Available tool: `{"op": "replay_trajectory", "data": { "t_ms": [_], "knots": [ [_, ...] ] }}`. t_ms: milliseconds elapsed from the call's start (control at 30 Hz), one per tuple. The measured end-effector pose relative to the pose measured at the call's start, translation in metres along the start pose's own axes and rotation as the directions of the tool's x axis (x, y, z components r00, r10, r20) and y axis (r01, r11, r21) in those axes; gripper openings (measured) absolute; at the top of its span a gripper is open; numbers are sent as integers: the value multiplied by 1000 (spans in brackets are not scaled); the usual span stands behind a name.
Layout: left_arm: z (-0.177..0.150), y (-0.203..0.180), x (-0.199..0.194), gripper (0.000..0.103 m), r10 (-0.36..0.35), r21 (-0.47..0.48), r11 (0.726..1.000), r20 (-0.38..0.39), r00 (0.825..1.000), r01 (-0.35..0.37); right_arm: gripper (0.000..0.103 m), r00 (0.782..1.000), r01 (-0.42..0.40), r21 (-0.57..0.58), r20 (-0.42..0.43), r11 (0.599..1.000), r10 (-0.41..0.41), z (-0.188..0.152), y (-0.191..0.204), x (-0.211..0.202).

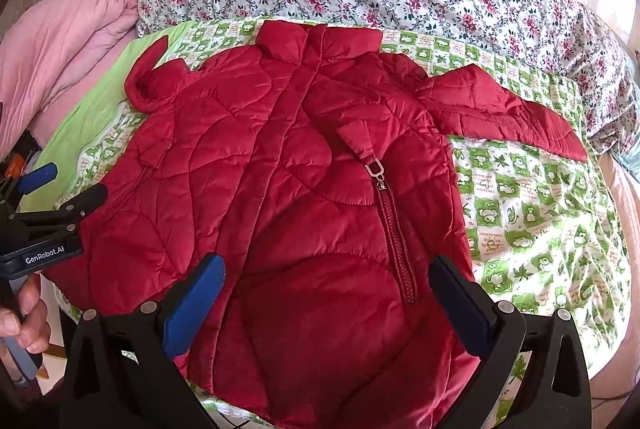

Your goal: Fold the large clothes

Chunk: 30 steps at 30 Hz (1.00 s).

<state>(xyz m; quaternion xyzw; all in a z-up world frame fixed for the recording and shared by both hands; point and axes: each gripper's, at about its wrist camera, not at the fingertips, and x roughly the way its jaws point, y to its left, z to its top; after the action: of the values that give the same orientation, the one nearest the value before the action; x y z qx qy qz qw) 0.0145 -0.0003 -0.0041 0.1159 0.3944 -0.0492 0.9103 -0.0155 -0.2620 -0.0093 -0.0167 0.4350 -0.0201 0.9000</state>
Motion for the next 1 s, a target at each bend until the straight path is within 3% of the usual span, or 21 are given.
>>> {"op": "replay_trajectory", "data": {
  "t_ms": [233, 500, 667, 833, 1000],
  "knots": [
    [4, -5, 9, 103, 41, 56, 998, -53, 998, -38, 102, 1000, -10, 17, 0, 1000, 10, 4, -6, 5],
    [9, -5, 25, 103, -8, 32, 999, -45, 999, 9, 102, 1000, -30, 83, 10, 996, 29, 10, -31, 17],
    [20, -2, 37, 103, 17, 35, 999, -34, 999, -16, 102, 999, -36, 178, 35, 983, 30, 17, -77, 27],
    [30, 1, 49, 103, 30, 34, 999, -32, 999, -29, 101, 996, -59, 325, 89, 944, 32, 27, -145, 36],
    [40, 1, 57, 103, 26, 32, 999, -25, 999, -25, 100, 994, -14, 443, 102, 897, -35, 41, -214, 47]
  ]
}}
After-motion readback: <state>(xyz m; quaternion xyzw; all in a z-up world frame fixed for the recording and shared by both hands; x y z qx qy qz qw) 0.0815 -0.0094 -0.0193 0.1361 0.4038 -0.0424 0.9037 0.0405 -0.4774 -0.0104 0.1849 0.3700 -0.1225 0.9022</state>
